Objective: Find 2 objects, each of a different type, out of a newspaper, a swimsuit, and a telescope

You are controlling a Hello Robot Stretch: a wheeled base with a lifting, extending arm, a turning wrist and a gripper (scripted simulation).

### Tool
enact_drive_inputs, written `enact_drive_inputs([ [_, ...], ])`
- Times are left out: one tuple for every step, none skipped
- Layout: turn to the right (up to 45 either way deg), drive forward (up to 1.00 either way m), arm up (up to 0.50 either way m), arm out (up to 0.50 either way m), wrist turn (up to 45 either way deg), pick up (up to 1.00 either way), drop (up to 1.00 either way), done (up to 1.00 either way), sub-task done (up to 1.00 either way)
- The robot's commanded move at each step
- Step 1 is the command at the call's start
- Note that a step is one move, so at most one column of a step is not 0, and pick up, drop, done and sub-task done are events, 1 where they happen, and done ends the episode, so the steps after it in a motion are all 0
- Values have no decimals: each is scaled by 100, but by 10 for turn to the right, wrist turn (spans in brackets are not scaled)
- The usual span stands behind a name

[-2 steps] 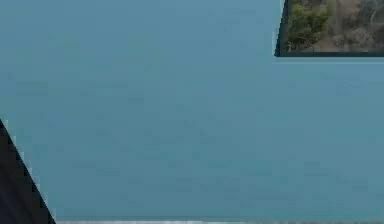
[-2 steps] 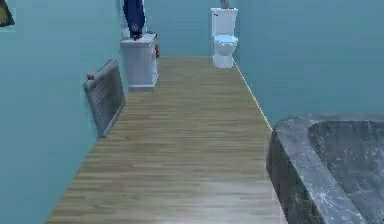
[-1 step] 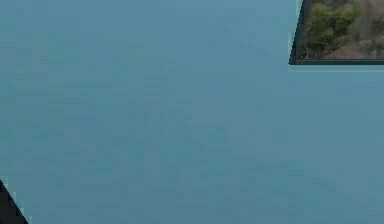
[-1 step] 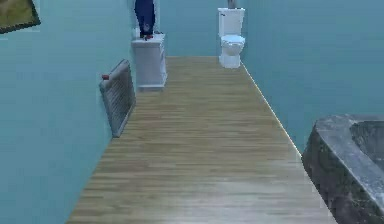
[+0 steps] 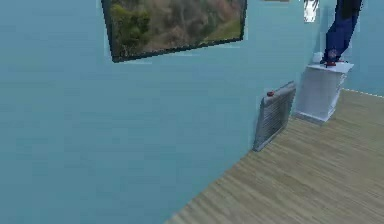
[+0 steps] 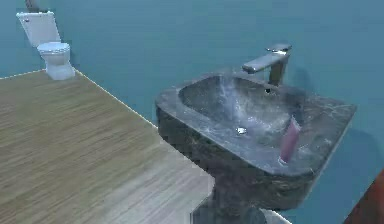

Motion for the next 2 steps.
enact_drive_inputs([
  [390,0,0,0,0,0,0,0,0],
  [0,100,0,0,0,0,0,0,0],
])
